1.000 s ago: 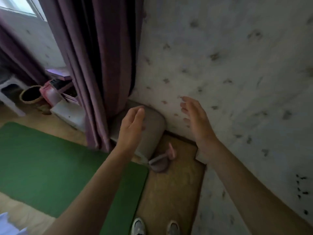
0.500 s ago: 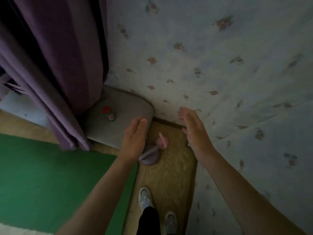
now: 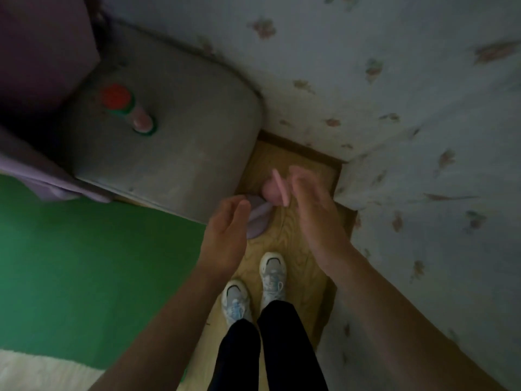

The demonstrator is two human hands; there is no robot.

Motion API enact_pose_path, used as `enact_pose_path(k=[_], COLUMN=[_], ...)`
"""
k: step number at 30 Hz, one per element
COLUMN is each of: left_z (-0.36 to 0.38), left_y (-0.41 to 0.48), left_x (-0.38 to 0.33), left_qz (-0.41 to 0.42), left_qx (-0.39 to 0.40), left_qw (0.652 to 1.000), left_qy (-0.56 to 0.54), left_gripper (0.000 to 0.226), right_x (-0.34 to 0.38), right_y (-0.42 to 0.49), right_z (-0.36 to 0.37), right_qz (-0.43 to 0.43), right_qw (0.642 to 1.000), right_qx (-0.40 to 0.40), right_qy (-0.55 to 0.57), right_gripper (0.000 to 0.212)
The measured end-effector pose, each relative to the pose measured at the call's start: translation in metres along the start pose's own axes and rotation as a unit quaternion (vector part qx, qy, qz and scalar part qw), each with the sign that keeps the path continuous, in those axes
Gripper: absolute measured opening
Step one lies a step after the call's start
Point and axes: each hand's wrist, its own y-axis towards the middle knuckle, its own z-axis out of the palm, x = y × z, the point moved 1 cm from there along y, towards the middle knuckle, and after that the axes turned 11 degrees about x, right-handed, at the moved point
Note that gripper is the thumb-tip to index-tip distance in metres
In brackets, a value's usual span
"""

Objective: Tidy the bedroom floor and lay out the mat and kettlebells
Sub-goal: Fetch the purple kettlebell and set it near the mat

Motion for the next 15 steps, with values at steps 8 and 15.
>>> enact_pose_path(k=[8,15], left_z=[0.018,0.021], left_y=[0.095,0.144], left_x=[0.103,0.172], left_qz=[-0.031,-0.056], left_qx=[-0.026,-0.047], left_qw=[0.999,0.994], left_qy=[0.034,0.077], left_gripper=[0.047,0.032], right_x=[-0.115,-0.182], right_y=[0.115,0.171], right_z=[0.014,0.032], right_qz=[0.015,0.013], right_qw=[0.999,0.996], right_qx=[0.024,0.038], right_qy=[-0.029,-0.083], right_gripper=[0.036,0.056])
